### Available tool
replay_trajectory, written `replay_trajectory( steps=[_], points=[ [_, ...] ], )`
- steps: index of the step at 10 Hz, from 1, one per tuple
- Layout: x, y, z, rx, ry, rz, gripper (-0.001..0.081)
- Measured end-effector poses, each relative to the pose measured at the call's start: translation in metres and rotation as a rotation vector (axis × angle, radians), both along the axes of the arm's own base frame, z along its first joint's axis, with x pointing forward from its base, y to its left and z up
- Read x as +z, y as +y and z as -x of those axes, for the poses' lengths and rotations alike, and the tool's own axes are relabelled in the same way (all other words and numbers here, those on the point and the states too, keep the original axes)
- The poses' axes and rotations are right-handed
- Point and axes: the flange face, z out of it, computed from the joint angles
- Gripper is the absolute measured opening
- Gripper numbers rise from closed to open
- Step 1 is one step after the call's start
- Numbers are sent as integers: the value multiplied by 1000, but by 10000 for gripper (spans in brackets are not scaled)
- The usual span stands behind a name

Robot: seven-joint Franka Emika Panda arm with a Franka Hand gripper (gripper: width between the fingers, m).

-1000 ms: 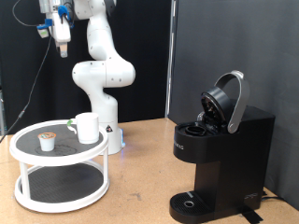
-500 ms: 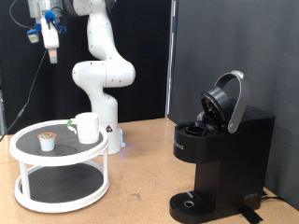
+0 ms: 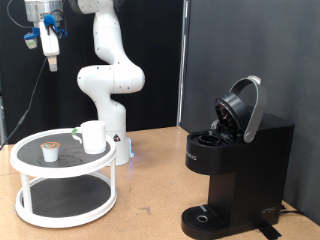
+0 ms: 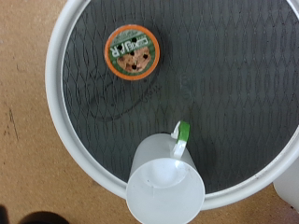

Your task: Make a cup of coffee with the keurig machine

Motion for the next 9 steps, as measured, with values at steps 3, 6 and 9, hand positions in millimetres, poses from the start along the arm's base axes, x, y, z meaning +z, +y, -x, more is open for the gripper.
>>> replay_trajectory(
  steps=[3, 6, 9],
  points=[
    [-20, -3, 0, 7, -20, -18, 809],
    [-49, -12, -4, -28, -33, 0, 809],
    [-81, -21, -10, -50, -33, 6, 809]
  ],
)
